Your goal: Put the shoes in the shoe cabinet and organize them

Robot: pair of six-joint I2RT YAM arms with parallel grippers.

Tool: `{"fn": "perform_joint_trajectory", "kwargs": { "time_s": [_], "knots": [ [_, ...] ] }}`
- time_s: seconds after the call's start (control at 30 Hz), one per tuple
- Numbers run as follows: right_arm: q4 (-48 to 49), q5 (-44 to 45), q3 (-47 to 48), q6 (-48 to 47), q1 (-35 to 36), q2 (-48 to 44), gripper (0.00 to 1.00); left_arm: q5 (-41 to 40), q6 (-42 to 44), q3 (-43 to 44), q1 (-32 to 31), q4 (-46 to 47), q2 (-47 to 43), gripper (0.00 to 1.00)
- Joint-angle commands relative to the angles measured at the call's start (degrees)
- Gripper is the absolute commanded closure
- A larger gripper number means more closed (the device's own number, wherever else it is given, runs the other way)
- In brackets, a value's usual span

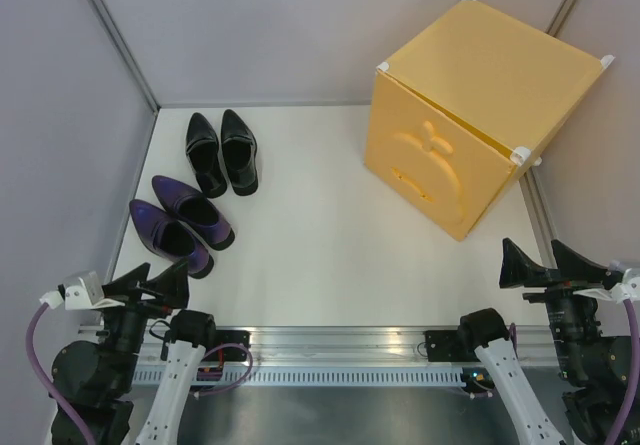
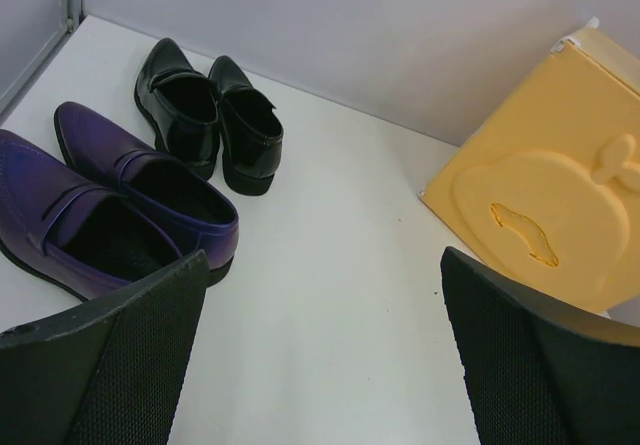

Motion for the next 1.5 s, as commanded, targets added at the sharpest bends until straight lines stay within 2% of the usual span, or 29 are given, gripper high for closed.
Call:
{"fn": "perform_joint_trajectory", "kwargs": {
  "time_s": [0.0,0.27,0.5,0.6,0.73,1.0,1.3,1.47],
  "knots": [
    [-1.5,0.7,1.8,0.6,0.2,0.8,0.02,-0.4,-0.4,-1.4,-0.3,0.1,-3.3,0.0],
    [-4.4,-2.5,5.4,0.4,0.2,7.0,0.02,-1.4,-1.5,-2.5,-0.3,0.1,-0.8,0.0],
    [-3.1,-1.3,6.6,2.3,0.2,13.7,0.02,2.1,-3.2,-2.5,-0.3,0.7,9.0,0.0],
    [-2.7,2.6,7.5,5.2,0.2,17.7,0.02,3.1,-3.1,-3.1,-0.3,1.2,12.3,0.0],
    [-2.1,3.4,9.4,6.5,0.2,25.2,0.02,5.8,-2.0,-4.8,-0.3,3.6,17.5,0.0],
    [1.1,7.8,10.8,7.7,0.2,34.2,0.02,9.5,-1.3,-11.5,-0.2,12.0,19.2,0.0],
    [4.8,10.3,10.8,5.0,0.2,38.4,0.02,13.5,0.8,-20.9,-0.3,21.5,18.4,0.0],
    [7.3,10.5,10.5,4.3,0.2,39.1,0.02,14.1,1.3,-23.2,-0.3,23.0,17.6,0.0]
  ]
}}
